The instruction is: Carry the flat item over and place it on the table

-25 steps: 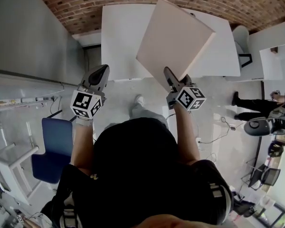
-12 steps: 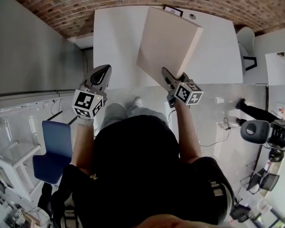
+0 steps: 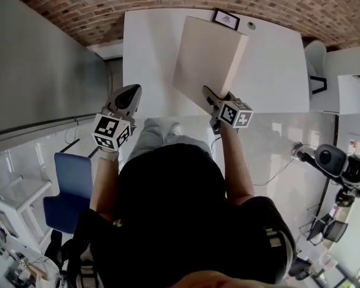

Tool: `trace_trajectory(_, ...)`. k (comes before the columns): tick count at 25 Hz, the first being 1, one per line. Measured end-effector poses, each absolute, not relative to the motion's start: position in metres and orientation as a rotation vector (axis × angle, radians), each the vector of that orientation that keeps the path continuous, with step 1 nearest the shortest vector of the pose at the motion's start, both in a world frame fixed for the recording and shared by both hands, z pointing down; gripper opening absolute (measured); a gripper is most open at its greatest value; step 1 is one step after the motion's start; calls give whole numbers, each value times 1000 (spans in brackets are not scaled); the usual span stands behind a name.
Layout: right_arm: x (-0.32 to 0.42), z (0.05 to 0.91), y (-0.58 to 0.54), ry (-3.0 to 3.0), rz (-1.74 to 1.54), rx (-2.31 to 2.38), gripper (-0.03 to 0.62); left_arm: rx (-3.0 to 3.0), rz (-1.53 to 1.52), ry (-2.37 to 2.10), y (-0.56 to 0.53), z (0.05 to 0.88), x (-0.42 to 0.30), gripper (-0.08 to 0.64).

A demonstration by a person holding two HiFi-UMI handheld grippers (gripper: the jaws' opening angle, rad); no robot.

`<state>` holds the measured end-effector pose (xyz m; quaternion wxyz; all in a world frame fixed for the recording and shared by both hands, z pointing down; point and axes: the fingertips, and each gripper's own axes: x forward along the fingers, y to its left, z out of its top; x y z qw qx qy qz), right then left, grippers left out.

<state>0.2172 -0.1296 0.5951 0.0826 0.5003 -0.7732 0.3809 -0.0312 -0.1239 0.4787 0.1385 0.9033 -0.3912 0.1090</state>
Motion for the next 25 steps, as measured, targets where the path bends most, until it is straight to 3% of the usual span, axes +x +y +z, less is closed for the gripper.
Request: trace_trajectory(25, 120, 652, -260, -2254, 1568, 1377, 308, 2569, 346, -997, -216, 516, -112, 5)
